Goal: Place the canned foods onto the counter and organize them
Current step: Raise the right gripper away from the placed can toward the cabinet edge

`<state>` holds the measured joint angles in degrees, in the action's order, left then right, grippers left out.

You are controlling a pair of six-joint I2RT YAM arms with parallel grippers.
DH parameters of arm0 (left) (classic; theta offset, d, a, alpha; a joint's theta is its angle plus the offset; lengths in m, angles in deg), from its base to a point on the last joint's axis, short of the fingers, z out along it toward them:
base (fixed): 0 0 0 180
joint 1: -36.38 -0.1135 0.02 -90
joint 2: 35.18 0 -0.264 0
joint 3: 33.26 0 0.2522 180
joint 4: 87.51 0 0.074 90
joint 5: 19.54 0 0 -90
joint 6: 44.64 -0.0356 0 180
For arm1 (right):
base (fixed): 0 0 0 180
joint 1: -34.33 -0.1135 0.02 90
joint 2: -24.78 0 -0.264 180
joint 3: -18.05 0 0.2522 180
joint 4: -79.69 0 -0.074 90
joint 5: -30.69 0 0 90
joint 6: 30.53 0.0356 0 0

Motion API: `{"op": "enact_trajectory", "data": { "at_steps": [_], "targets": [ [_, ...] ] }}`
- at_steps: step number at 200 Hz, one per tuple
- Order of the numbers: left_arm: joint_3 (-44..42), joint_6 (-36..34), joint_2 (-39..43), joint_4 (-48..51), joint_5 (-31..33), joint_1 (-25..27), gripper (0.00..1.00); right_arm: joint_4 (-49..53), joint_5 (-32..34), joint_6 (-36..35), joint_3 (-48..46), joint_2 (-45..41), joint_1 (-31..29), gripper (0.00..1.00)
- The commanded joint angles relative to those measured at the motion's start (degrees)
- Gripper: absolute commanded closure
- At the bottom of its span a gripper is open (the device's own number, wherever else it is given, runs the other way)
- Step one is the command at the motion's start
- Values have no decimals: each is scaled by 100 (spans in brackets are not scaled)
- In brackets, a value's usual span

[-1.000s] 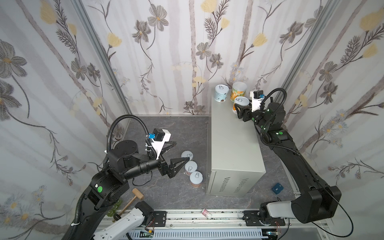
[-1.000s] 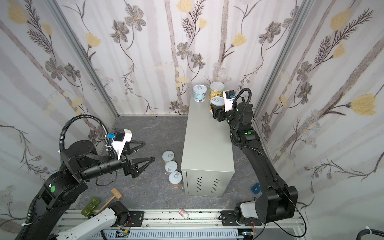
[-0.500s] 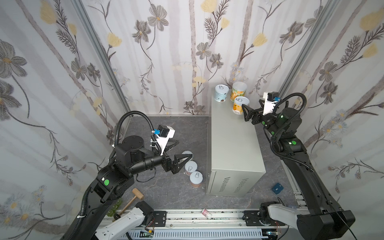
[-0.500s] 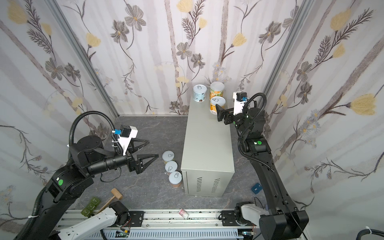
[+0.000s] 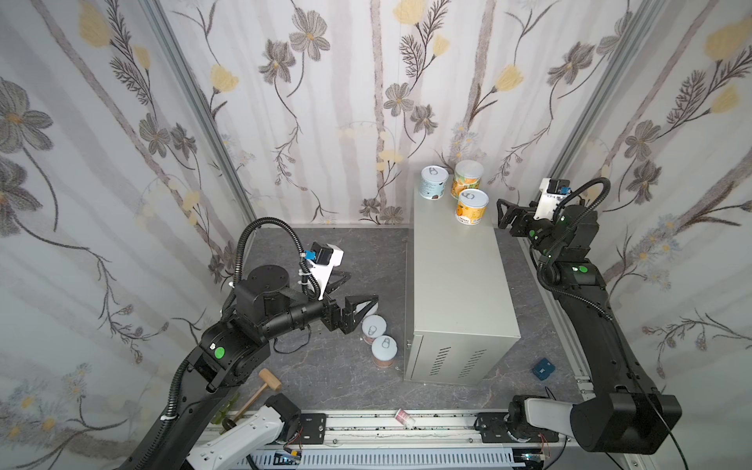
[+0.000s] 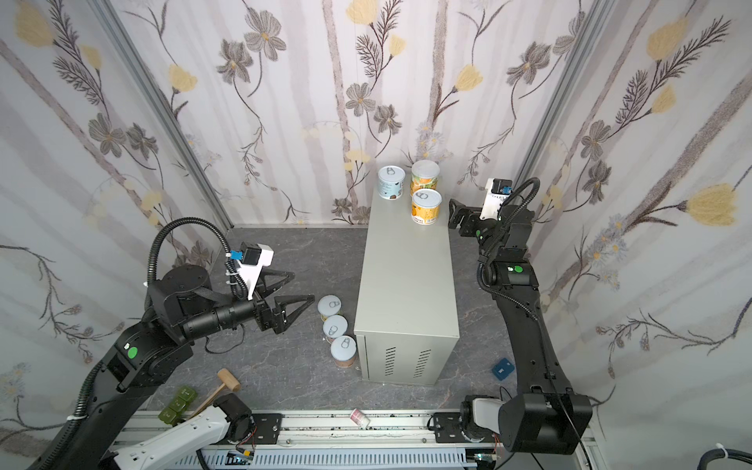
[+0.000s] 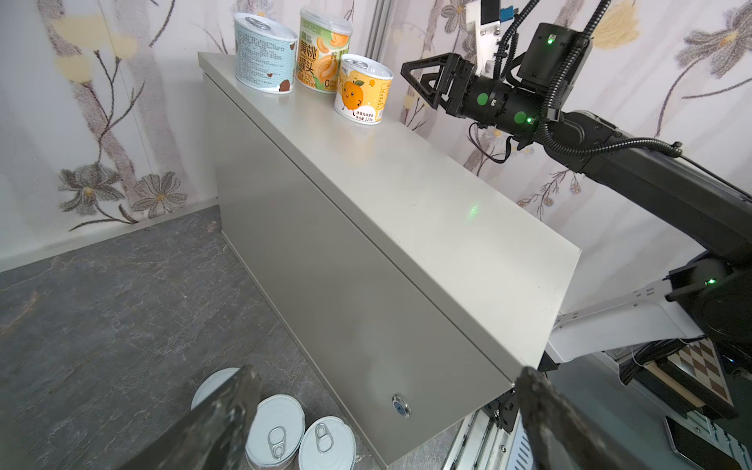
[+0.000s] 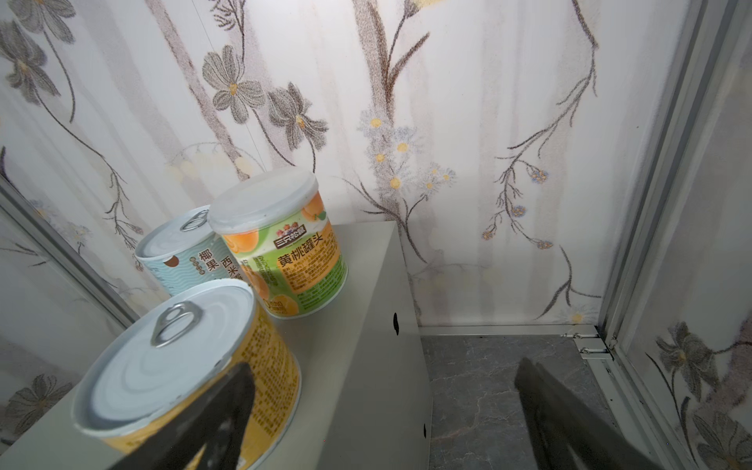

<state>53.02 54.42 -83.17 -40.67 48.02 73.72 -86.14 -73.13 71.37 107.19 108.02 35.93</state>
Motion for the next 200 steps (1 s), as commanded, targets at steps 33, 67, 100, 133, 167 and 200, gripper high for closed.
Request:
{"op": "enact_trajectory", "data": {
  "at_steps": [33, 67, 100, 133, 167, 200],
  "targets": [
    [-130, 167, 66, -315, 103, -21, 0, 49, -536, 111, 145, 210, 24, 0],
    [-132, 132, 79, -302, 64, -8, 0, 42, -766, 88, 138, 210, -2, 0],
    [-104, 101, 103, -284, 55, -7, 0, 74, -771, 76, 136, 203, -16, 0],
    [-123, 105, 132, -267, 55, -8, 0, 99, -800, 49, 174, 227, -49, 0],
    [-128, 111, 169, -250, 71, -7, 0, 84, -707, 32, 145, 219, -46, 0],
    [-106, 132, 150, -232, 72, -12, 0, 74, -728, 28, 142, 226, -82, 0]
  ]
}}
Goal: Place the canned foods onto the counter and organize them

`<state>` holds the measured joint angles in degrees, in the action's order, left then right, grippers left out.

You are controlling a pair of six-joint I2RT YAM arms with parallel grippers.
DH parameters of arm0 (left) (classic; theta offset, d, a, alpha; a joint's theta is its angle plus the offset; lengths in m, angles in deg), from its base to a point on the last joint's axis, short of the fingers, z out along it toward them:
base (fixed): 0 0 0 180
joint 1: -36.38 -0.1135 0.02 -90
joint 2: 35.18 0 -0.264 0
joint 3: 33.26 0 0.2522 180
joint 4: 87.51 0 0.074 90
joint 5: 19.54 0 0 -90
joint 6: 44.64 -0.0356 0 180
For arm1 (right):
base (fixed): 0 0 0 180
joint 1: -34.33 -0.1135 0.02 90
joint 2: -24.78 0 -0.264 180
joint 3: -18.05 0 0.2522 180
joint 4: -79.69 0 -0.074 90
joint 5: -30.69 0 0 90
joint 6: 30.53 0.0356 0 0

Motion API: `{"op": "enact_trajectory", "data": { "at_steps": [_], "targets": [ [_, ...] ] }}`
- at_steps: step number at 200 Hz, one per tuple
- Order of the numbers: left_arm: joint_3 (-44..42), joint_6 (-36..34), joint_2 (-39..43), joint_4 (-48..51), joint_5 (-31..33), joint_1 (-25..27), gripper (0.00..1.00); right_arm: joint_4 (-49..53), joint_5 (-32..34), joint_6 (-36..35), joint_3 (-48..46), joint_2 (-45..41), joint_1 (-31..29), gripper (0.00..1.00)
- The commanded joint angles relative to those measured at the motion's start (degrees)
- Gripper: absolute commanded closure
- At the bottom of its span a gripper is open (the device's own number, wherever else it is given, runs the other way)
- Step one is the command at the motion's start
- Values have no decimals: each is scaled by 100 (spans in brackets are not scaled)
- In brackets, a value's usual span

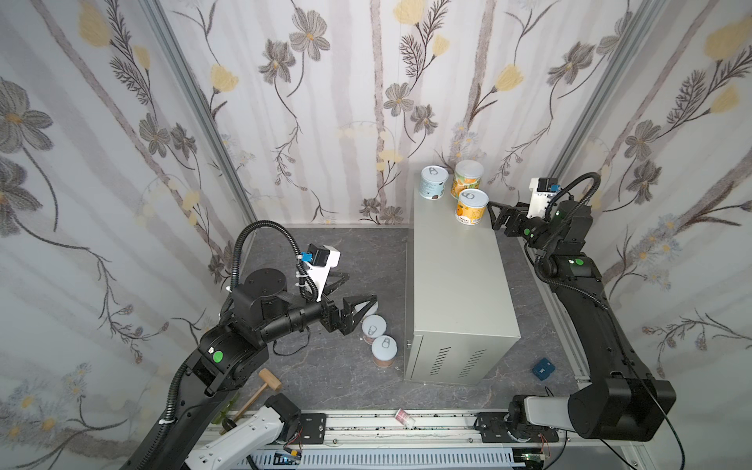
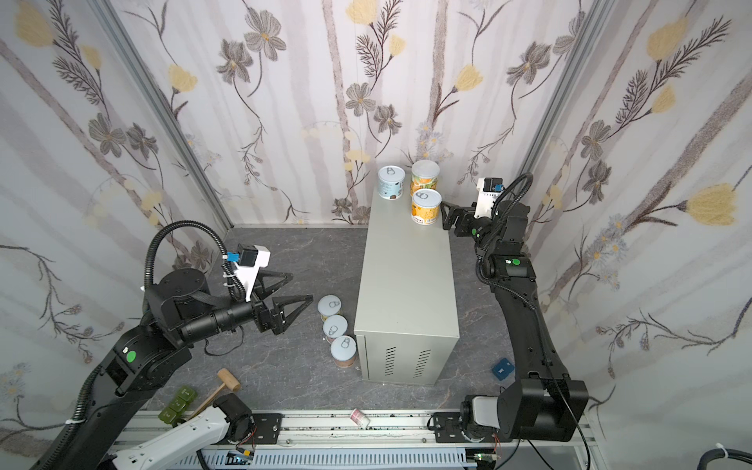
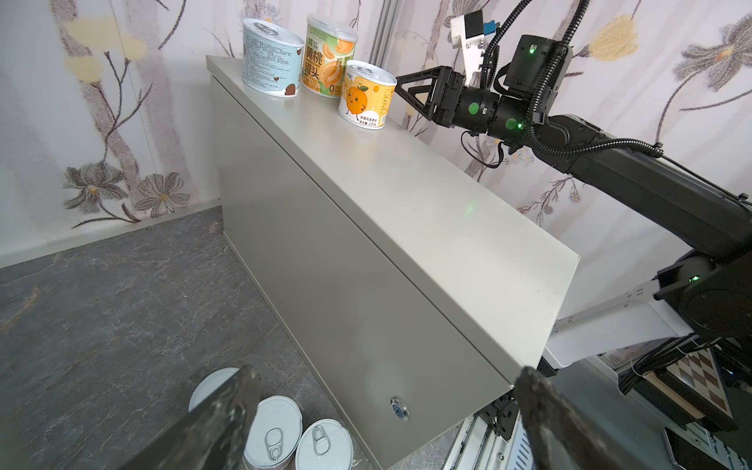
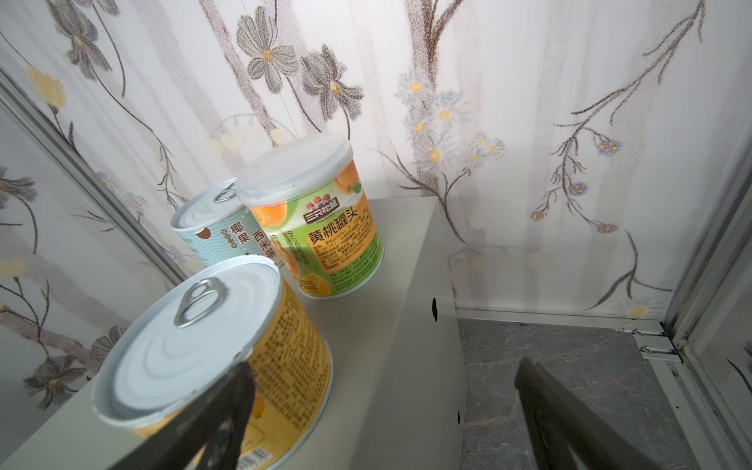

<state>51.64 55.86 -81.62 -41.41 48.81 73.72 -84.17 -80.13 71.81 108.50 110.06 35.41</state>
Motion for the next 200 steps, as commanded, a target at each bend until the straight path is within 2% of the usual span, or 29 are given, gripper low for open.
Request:
{"op": "enact_trajectory", "data": {
  "at_steps": [1, 115, 200],
  "targets": [
    [32, -13, -6, -158, -6, -10, 0, -123, -28, -18, 8, 23, -29, 0],
    [26, 13, 47, -131, 6, -8, 0, -41, 279, -109, -69, -135, -31, 0],
    [-38, 47, 108, -155, 13, -8, 0, 5, 109, -118, 15, -93, -73, 0]
  ]
}}
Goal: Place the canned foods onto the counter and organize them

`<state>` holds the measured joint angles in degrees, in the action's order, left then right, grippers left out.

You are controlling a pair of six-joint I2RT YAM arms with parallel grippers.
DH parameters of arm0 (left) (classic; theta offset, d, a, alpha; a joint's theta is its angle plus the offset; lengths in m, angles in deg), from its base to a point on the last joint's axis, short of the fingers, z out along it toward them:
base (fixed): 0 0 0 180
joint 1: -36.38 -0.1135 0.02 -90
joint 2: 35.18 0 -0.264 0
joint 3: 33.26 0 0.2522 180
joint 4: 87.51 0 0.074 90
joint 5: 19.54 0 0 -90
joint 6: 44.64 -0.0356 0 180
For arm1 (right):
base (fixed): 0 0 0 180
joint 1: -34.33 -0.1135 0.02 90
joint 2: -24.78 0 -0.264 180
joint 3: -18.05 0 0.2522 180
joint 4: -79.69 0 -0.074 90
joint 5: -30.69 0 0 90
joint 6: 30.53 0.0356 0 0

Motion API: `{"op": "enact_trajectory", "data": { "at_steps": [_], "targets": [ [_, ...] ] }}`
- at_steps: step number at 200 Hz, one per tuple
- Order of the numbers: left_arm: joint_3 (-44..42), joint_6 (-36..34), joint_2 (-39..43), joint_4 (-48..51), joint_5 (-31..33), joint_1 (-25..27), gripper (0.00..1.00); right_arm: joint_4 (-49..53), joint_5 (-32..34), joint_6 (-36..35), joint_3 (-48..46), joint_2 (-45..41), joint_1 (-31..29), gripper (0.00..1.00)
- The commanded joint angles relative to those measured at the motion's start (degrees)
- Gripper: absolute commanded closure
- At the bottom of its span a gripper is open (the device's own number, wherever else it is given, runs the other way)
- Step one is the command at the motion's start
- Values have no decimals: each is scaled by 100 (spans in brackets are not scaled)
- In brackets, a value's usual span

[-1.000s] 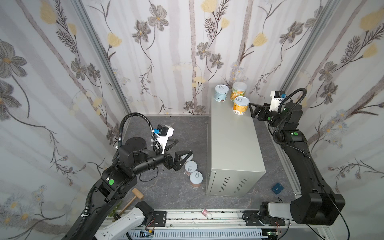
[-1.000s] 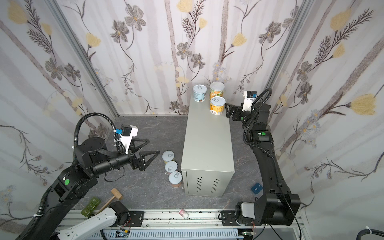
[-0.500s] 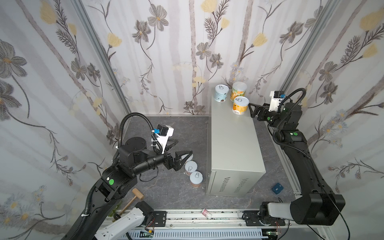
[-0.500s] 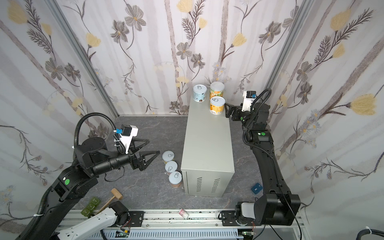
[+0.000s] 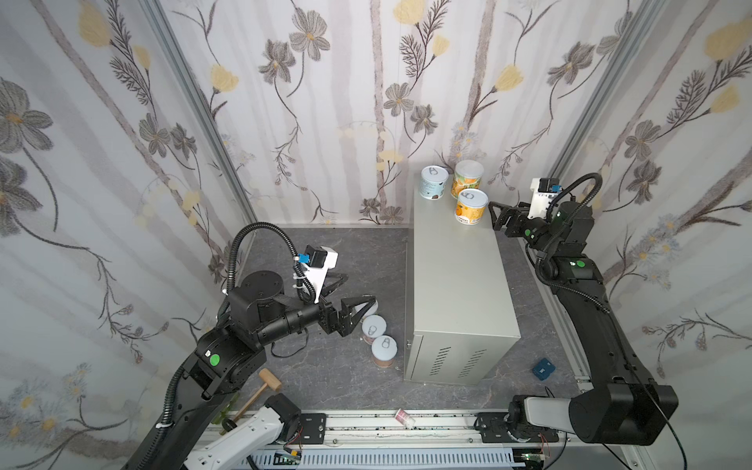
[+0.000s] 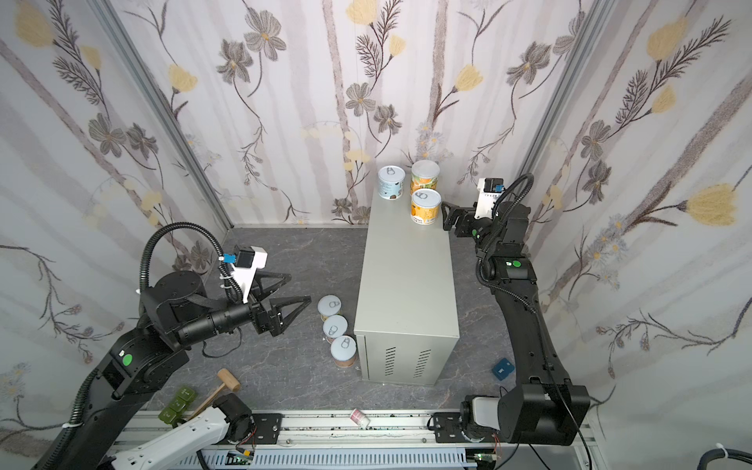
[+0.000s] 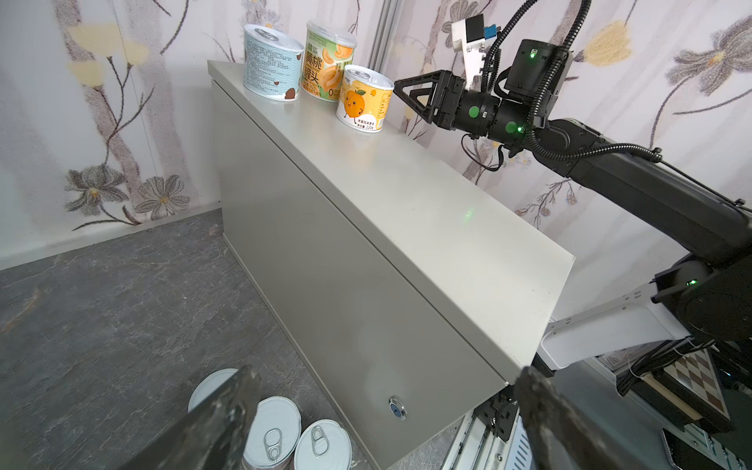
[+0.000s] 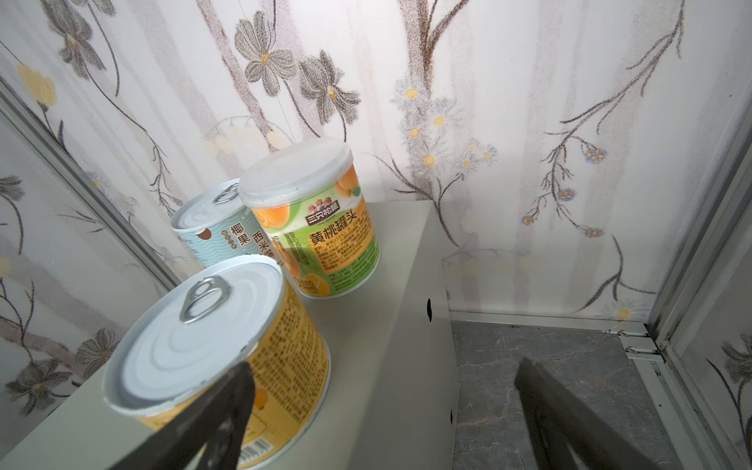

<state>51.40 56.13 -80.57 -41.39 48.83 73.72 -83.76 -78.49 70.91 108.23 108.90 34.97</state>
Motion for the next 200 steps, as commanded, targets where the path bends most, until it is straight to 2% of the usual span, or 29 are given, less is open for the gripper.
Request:
{"op": "enact_trajectory", "data": {
  "at_steps": [1, 200],
  "targets": [
    [-14, 26, 3, -158, 10, -8, 0, -35, -53, -28, 40, 20, -29, 0],
    [45, 14, -28, -161, -39, -8, 0, 46, 167, -111, 24, -1, -47, 0]
  ]
}}
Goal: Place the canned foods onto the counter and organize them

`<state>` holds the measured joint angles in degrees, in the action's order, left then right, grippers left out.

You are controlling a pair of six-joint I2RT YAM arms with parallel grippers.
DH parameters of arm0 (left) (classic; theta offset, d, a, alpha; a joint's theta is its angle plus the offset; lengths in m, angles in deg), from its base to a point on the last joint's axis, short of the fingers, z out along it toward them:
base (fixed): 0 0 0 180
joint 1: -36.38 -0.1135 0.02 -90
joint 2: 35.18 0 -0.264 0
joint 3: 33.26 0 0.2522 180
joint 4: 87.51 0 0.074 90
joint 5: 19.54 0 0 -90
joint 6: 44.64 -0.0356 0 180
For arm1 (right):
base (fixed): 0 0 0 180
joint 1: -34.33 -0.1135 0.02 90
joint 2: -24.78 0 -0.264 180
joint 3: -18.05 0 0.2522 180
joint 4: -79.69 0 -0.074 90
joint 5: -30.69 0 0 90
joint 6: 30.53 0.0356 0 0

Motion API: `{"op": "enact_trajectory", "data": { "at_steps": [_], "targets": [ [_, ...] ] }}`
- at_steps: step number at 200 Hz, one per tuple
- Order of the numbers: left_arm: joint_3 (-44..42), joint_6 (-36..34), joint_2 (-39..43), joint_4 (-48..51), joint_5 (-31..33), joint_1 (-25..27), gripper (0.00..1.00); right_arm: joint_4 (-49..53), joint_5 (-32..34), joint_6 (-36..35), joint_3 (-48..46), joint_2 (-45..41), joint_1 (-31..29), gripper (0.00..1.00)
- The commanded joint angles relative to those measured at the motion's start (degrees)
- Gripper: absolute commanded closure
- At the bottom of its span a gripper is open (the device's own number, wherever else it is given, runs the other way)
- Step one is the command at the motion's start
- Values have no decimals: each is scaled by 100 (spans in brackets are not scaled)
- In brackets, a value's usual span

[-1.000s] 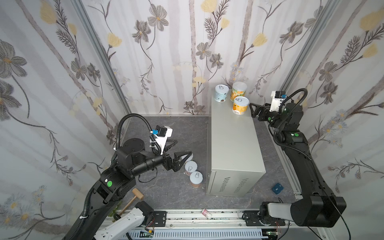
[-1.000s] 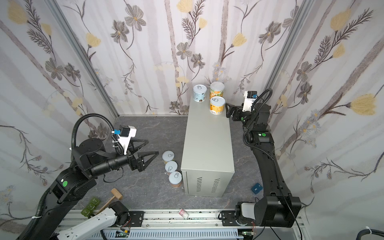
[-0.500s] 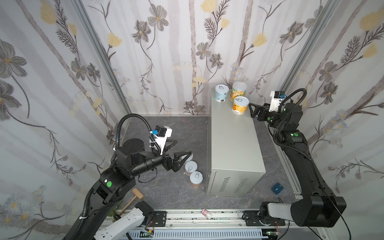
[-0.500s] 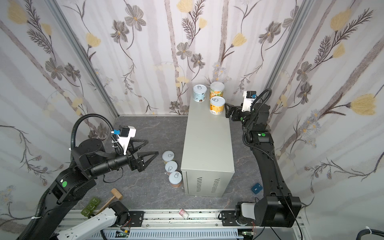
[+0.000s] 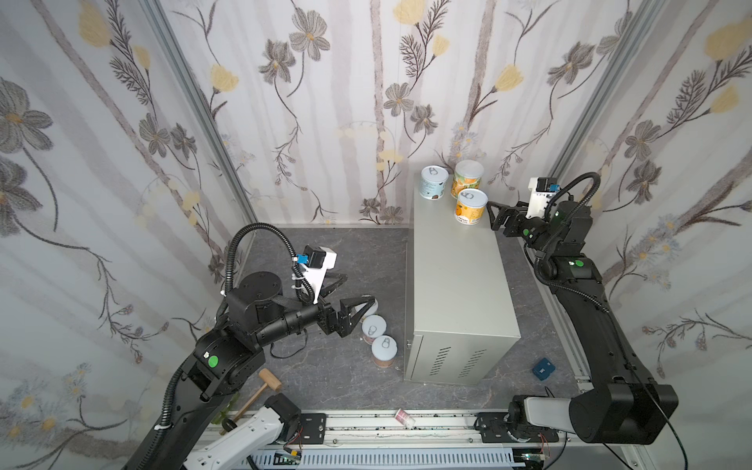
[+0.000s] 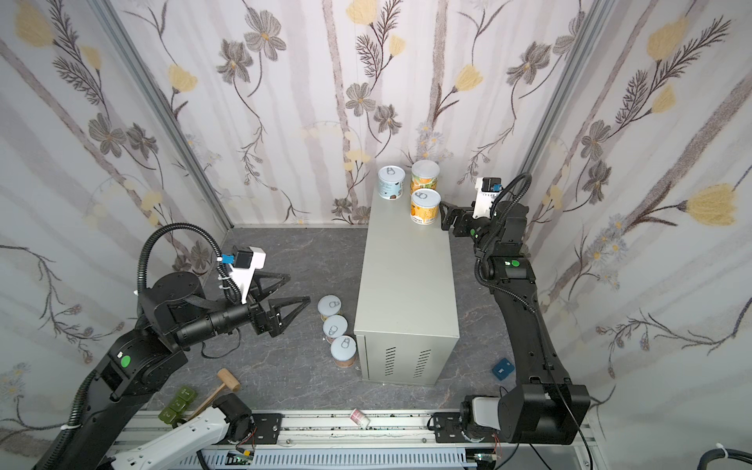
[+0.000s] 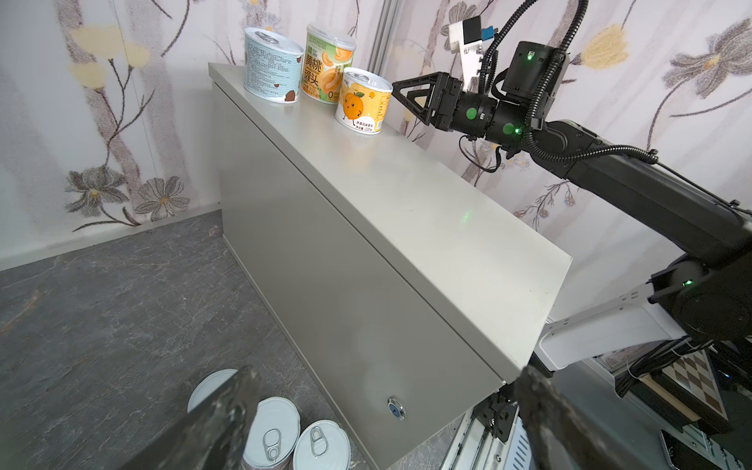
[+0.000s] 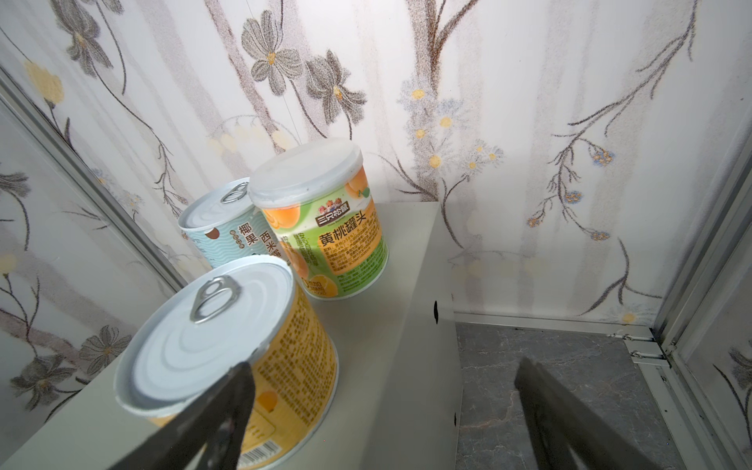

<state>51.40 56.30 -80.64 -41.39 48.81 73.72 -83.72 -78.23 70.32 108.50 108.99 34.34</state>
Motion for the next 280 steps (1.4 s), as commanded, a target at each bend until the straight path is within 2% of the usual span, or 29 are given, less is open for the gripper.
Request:
{"op": "enact_trajectory", "data": {
  "at_steps": [1, 280],
  "targets": [
    [46, -4, -23, -156, -39, -8, 0, 42, 142, -55, 6, -9, 16, 0],
    [10, 57, 10, -159, -29, -8, 0, 29, -25, -101, -13, 9, 25, 0]
  ]
}}
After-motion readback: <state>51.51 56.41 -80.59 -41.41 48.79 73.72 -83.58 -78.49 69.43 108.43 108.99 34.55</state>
